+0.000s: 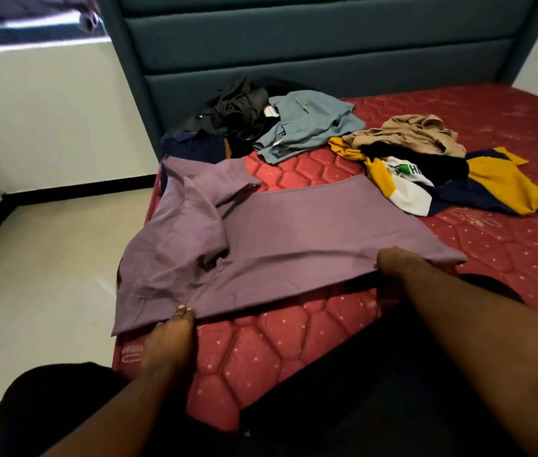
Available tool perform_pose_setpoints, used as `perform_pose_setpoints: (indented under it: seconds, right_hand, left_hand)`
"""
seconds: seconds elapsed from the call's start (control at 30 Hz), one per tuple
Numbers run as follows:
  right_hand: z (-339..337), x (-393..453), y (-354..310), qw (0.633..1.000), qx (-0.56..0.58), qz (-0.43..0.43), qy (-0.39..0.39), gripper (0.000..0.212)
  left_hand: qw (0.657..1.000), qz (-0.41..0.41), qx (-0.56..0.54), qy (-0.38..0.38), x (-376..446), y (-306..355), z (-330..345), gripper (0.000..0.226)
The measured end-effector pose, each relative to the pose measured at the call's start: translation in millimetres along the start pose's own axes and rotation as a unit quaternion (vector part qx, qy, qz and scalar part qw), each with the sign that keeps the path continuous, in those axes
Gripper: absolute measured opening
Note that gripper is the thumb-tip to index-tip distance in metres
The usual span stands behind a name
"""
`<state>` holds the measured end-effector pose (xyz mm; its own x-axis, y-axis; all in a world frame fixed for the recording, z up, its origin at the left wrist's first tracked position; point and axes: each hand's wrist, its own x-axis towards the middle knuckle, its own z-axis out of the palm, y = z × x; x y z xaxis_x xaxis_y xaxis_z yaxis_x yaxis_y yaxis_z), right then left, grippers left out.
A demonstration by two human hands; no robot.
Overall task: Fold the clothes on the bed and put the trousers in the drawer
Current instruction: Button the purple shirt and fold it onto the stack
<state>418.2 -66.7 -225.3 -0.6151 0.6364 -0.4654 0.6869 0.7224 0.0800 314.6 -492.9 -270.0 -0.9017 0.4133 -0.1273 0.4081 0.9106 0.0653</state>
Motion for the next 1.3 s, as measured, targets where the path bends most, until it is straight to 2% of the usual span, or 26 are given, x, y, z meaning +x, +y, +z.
perform_pose_setpoints:
  seconds: [0.13, 0.27, 0.33, 0.4, 0.5, 0.6, 0.63, 0.73, 0.83, 0.97, 1.07, 1.13, 1.2, 1.27, 1.3]
  right_hand:
    - [-6.2, -18.9, 1.2, 1.000, 0.005, -0.006, -0.022, 0.052]
    - [0.6, -22.0, -0.5, 0.997, -0.029, 0.049, -0.056, 0.059]
    - [1.8, -21.8, -2.5, 0.997, -0.032, 0.068, 0.027, 0.054]
    - [2.5, -17.8, -2.7, 0.992, 0.001, 0.046, 0.113, 0.048]
    - [3.8, -6.1, 4.1, 0.985, 0.105, 0.044, 0.129, 0.043]
    - [-1.1, 17.4, 20.0, 0.972, 0.179, 0.055, 0.140, 0.043]
    - [-3.8, 23.3, 23.6, 0.971, 0.179, 0.056, 0.146, 0.043]
    - [-7.6, 40.5, 29.3, 0.978, 0.138, 0.022, 0.152, 0.039]
    - [-8.4, 52.3, 25.7, 0.983, 0.091, 0.014, 0.157, 0.036]
    - [-8.4, 72.1, 31.6, 0.980, 0.058, 0.032, 0.190, 0.033]
    - [-9.7, 78.6, 35.3, 0.978, 0.006, 0.029, 0.206, 0.035]
    - [-13.1, 75.0, 23.2, 0.976, 0.016, -0.004, 0.218, 0.034]
    - [-14.3, 61.8, -3.1, 0.967, 0.095, -0.092, 0.220, 0.032]
    - [-2.9, 40.7, -33.7, 0.951, 0.161, -0.206, 0.166, 0.040]
    - [7.0, 30.8, -44.6, 0.949, 0.155, -0.249, 0.116, 0.051]
  left_hand:
    - [0.997, 0.003, 0.064, -0.035, -31.7, 0.0, -3.8, 0.050]
    - [0.984, 0.032, 0.159, -0.067, -9.4, 17.7, -50.1, 0.037]
    - [0.978, 0.077, 0.183, -0.058, 12.9, 37.7, -73.5, 0.033]
    - [0.978, 0.122, 0.157, -0.062, 35.5, 60.5, -79.6, 0.034]
    - [0.976, 0.185, 0.076, -0.081, 52.1, 101.4, -65.2, 0.037]
    - [0.962, 0.256, 0.084, -0.033, 59.0, 138.2, -53.7, 0.034]
    - [0.958, 0.274, 0.085, -0.006, 59.1, 145.0, -49.8, 0.030]
    - [0.939, 0.333, -0.029, 0.078, 70.3, 154.5, -26.6, 0.029]
    - [0.945, 0.317, -0.025, 0.071, 88.5, 150.8, -2.4, 0.027]
    - [0.947, 0.315, -0.007, 0.055, 90.5, 143.9, 22.7, 0.052]
    - [0.955, 0.292, 0.014, 0.055, 86.5, 145.2, 25.0, 0.056]
    - [0.954, 0.295, 0.011, 0.047, 87.9, 153.1, 17.3, 0.059]
    - [0.948, 0.316, 0.010, 0.035, 90.4, 165.1, 16.3, 0.063]
    - [0.946, 0.324, 0.021, 0.011, 89.2, 178.5, 21.5, 0.064]
    - [0.946, 0.324, 0.034, 0.005, 88.6, 182.0, 26.2, 0.066]
